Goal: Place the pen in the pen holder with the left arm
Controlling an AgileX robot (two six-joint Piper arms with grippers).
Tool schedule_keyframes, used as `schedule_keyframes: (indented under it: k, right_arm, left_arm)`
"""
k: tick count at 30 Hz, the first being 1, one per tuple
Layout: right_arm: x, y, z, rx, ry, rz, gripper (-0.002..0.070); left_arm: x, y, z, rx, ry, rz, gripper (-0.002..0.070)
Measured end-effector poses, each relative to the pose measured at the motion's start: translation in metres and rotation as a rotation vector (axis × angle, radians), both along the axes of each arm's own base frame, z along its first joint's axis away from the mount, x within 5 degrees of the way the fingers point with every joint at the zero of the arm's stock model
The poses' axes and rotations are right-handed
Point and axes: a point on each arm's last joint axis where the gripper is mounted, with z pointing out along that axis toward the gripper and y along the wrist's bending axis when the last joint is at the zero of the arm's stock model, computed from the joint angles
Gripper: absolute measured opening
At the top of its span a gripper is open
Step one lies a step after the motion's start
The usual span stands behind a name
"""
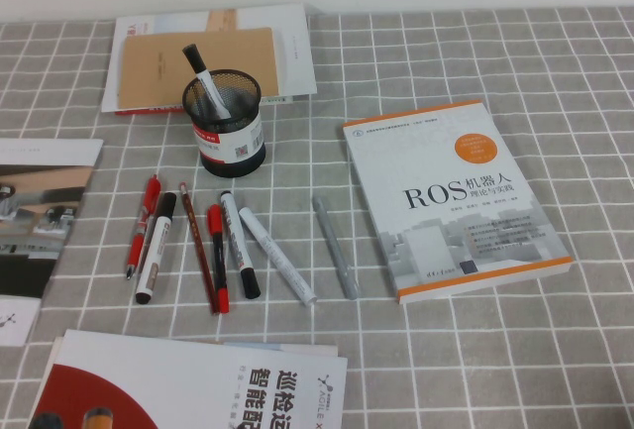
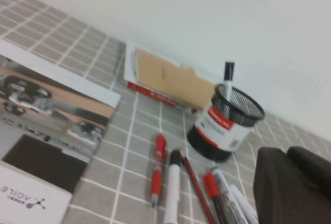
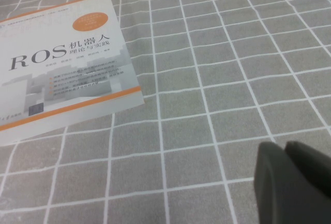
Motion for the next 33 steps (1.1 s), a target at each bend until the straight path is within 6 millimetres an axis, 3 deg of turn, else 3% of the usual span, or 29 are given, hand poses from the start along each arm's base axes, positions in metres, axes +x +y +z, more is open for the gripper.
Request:
schedule_keyframes:
  k: [6, 13, 20, 27, 33]
  right_arm:
    - [0.000, 0.000, 0.000, 0.000, 0.000, 0.000, -0.0015]
    - [0.000, 0.000, 0.000, 0.000, 0.000, 0.000, -0.0015]
    - [0.000, 0.000, 0.000, 0.000, 0.000, 0.000, -0.0015]
    - [0.000, 0.000, 0.000, 0.000, 0.000, 0.000, -0.0015]
    - [0.000, 0.000, 0.000, 0.000, 0.000, 0.000, -0.0015]
  left_arm:
    - [0.017, -0.006, 0.048, 0.090, 0.191, -0.077, -0.0001]
    - [0.064, -0.013, 0.082, 0.259, 0.509, -0.212, -0.0001]
    - [0.125, -0.018, 0.076, 0.338, 0.784, -0.337, -0.0001]
    - [0.184, -0.022, 0.068, 0.359, 0.902, -0.389, -0.0001]
    - [0.231, -0.047, 0.058, 0.439, 0.965, -0.476, -0.0001]
